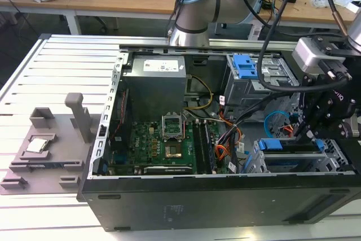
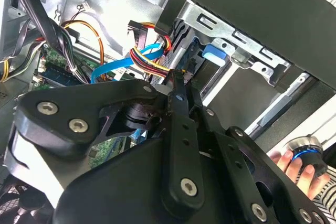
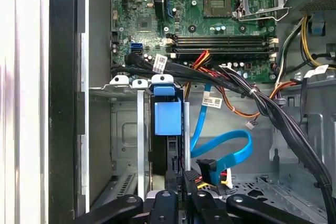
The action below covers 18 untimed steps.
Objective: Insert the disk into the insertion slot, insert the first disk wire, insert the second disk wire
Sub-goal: 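Insert the first disk wire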
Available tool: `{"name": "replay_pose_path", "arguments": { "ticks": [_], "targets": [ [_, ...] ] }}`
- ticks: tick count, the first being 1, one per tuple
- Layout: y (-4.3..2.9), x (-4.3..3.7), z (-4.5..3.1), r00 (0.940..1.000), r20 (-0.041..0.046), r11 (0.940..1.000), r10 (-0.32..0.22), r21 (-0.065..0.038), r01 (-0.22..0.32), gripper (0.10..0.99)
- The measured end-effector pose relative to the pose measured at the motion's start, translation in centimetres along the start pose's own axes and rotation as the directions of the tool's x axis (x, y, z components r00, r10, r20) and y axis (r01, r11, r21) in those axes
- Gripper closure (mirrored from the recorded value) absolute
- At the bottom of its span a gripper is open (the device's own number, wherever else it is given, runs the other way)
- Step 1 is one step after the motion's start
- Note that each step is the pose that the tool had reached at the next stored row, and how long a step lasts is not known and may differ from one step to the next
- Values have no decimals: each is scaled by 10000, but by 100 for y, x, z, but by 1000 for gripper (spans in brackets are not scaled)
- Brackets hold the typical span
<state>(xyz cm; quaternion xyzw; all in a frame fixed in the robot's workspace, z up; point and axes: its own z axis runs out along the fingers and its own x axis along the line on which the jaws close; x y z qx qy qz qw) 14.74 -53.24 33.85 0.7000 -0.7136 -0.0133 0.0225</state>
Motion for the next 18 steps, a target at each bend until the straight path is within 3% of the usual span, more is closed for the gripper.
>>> {"name": "replay_pose_path", "arguments": {
  "ticks": [9, 11, 12, 14, 16, 18],
  "targets": [
    [-35, 0, 40, 10000, 4, 10000, 0, 0, 0, 922],
    [-37, -1, 53, 10000, 29, 10000, -3, -1, 3, 910],
    [-36, -1, 43, 10000, 8, 10000, -2, 0, 2, 851],
    [-35, 0, 38, 10000, 5, 10000, -1, 0, 1, 851],
    [-34, 0, 7, 10000, 4, 10000, 0, 0, 0, 851],
    [-29, 2, -92, 10000, 6, 10000, 0, 0, 0, 851]
  ]
}}
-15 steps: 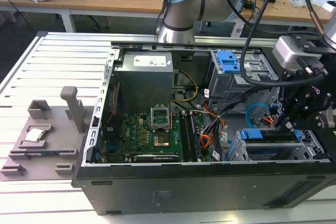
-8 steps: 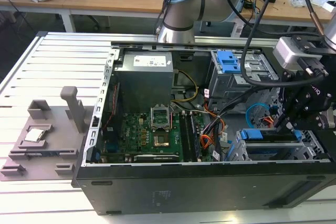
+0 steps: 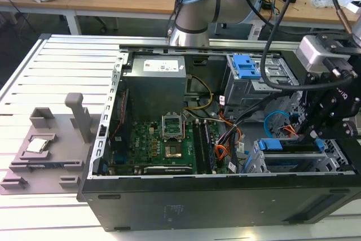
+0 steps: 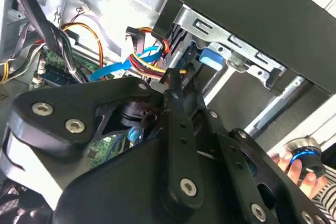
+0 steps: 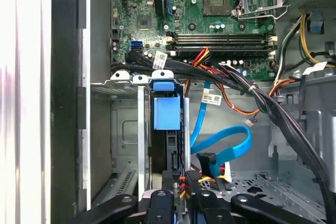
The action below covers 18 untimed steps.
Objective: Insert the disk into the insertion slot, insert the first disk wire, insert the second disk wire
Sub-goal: 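Insert the first disk wire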
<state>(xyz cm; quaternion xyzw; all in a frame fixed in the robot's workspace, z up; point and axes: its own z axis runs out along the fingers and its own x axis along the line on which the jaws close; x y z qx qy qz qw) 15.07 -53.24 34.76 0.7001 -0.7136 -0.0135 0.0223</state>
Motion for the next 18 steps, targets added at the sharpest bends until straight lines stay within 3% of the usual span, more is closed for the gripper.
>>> {"name": "replay_pose_path", "arguments": {
  "ticks": [4, 6, 7, 13, 18],
  "targets": [
    [7, -3, -134, 10000, 1, 10000, 0, 0, 0, 851],
    [10, -9, -191, 10000, 1, 10000, 0, 0, 0, 980],
    [12, -13, -239, 10000, -1, 10000, 0, 0, 0, 980],
    [14, -13, -276, 10000, -3, 10000, 0, 0, 0, 980],
    [19, -11, -369, 10000, 0, 10000, 0, 0, 0, 980]
  ]
}}
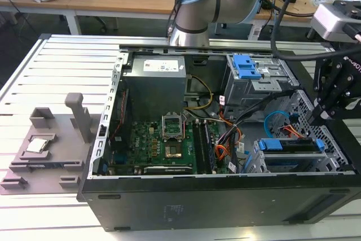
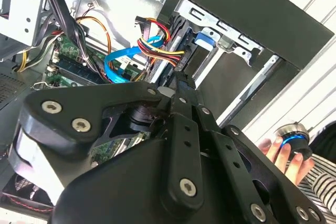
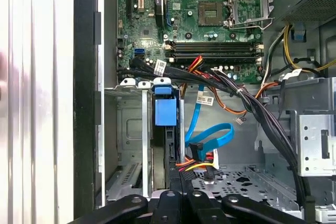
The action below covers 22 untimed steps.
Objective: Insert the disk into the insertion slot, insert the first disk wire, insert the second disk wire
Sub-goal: 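Insert the first disk wire, then insert the second disk wire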
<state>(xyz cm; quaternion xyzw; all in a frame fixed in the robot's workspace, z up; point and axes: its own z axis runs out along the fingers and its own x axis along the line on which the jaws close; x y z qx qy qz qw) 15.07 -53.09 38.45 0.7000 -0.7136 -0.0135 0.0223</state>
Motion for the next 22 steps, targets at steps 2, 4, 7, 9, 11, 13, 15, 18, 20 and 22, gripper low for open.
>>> {"name": "replay_pose_path", "arguments": {
  "ticks": [2, 4, 7, 9, 11, 13, 15, 18, 20, 22],
  "targets": [
    [1, 0, -18, 10000, 3, 10000, 0, -1, 0, 980],
    [1, 0, -20, 10000, 1, 10000, 0, 0, 0, 980],
    [1, 0, -21, 10000, 1, 10000, 0, 0, 0, 980],
    [1, 0, -22, 10000, 0, 10000, 0, -1, 0, 980],
    [1, 0, -22, 10000, 0, 10000, 0, 0, 0, 980],
    [1, 0, -23, 10000, 0, 10000, 0, 0, 0, 980],
    [1, 0, -24, 10000, 0, 10000, 0, 0, 0, 980],
    [1, 0, -25, 10000, 0, 10000, 0, 0, 0, 851],
    [1, 0, -26, 10000, 0, 10000, 0, 0, 0, 725],
    [2, 0, -27, 10000, -5, 10000, 0, 0, 0, 725]
  ]
}}
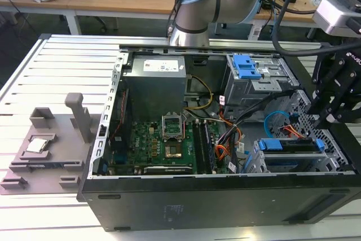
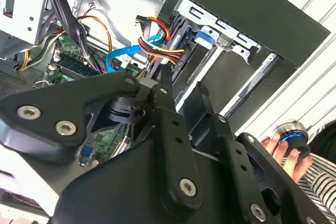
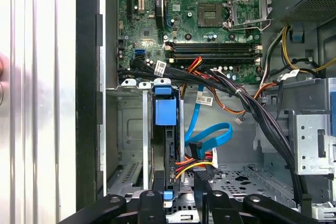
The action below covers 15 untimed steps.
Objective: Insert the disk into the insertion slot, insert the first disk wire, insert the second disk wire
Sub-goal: 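Insert the second disk wire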
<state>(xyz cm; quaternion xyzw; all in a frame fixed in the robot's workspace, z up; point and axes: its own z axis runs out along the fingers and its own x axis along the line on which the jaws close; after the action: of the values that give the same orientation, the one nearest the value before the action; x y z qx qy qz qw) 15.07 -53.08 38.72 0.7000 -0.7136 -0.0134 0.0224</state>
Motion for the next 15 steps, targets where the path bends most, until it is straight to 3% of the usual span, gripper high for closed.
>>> {"name": "replay_pose_path", "arguments": {
  "ticks": [15],
  "targets": [
    [7, -69, -112, 10000, -9, 10000, 0, 1, 0, 725]
  ]
}}
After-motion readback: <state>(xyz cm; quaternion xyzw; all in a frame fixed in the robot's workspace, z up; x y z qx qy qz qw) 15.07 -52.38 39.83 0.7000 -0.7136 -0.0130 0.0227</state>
